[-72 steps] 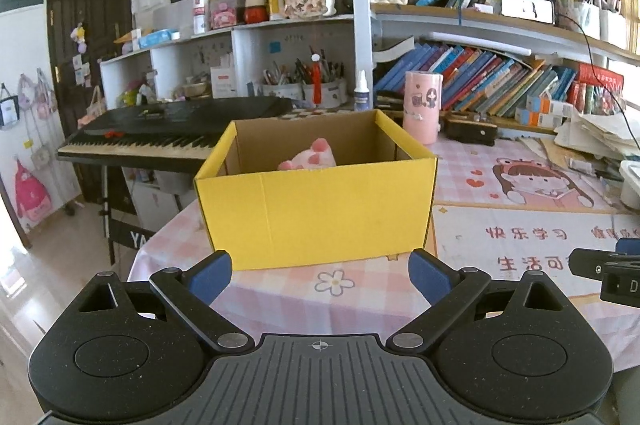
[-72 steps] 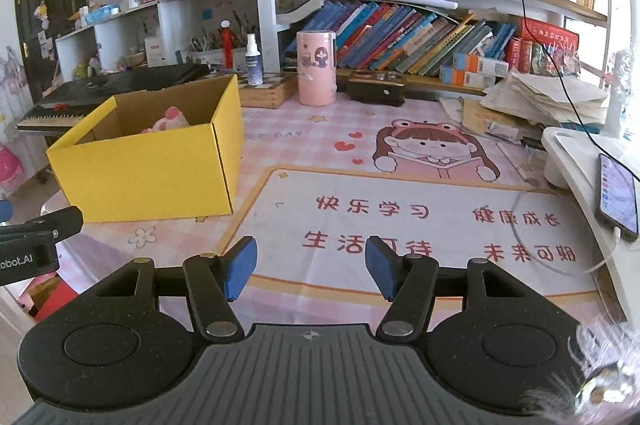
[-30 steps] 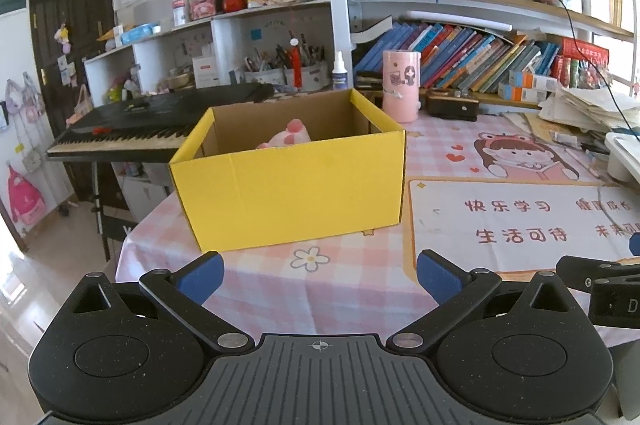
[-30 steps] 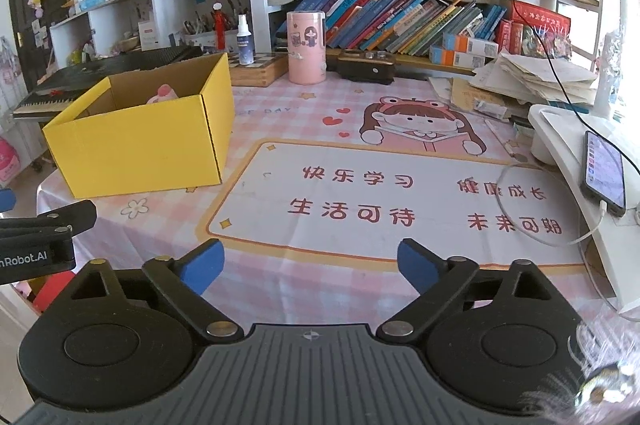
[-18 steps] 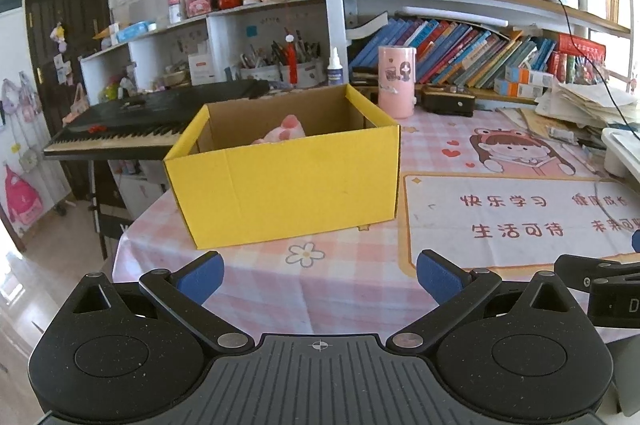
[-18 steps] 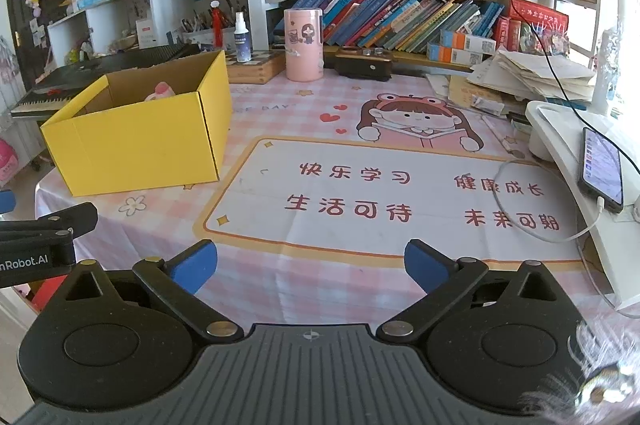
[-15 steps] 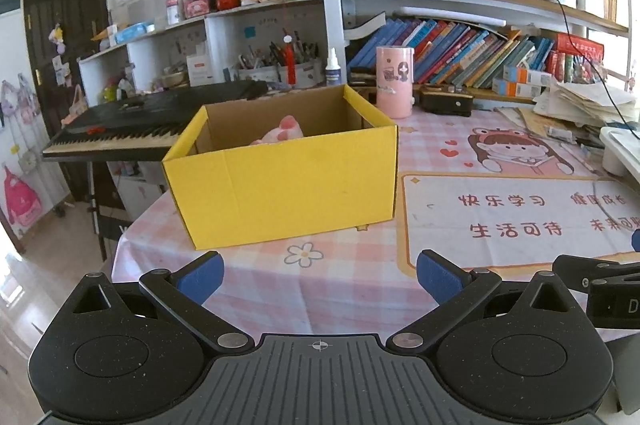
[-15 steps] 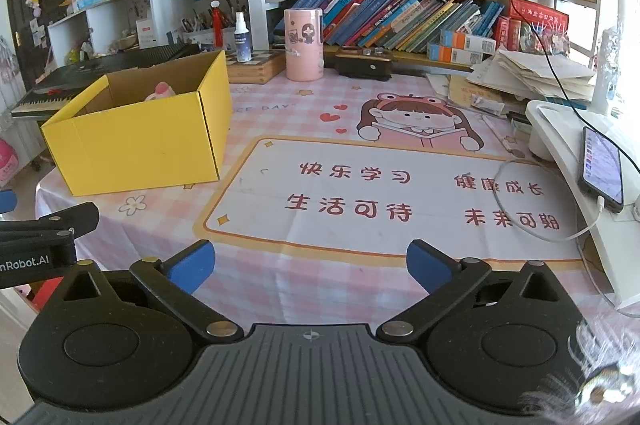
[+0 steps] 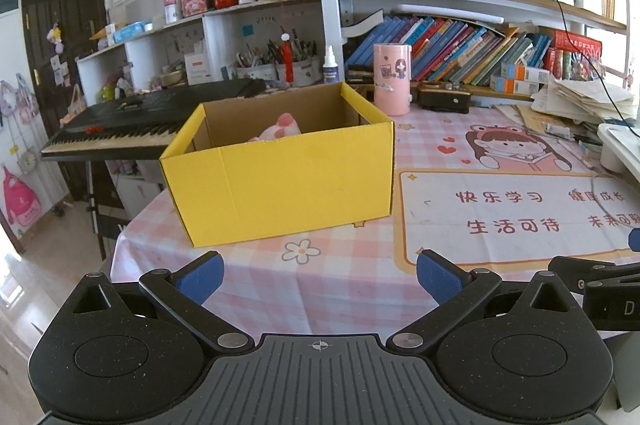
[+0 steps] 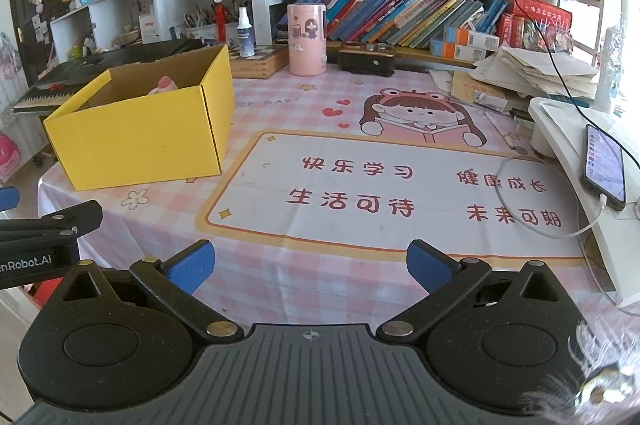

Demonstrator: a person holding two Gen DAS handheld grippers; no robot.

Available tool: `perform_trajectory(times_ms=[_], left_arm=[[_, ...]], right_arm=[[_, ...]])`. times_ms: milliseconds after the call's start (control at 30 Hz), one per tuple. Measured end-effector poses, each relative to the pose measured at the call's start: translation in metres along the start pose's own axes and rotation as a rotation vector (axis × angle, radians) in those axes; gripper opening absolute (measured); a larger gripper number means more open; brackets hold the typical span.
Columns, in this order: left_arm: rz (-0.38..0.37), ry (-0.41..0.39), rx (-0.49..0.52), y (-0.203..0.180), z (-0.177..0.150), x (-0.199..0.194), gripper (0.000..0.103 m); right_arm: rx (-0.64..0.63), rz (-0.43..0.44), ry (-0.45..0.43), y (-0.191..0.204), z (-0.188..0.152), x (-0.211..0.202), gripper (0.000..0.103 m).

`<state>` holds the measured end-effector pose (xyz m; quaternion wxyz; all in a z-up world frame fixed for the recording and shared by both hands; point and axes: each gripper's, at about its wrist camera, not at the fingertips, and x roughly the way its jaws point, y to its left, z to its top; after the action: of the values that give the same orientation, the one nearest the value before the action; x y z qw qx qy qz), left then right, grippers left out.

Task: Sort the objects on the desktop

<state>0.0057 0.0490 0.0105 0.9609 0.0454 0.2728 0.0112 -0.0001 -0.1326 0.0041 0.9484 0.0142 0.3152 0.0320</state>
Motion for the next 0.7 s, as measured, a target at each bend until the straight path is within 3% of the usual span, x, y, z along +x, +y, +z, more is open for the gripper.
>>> perform_trajectory(times_ms=[700], left_arm=[[-0.007, -0.007, 0.016, -0.0027, 0.0002, -0.0012, 0.103]], right_arm=[[0.000, 0.000, -0.001, 0.0001, 0.0012, -0.0009, 0.103]])
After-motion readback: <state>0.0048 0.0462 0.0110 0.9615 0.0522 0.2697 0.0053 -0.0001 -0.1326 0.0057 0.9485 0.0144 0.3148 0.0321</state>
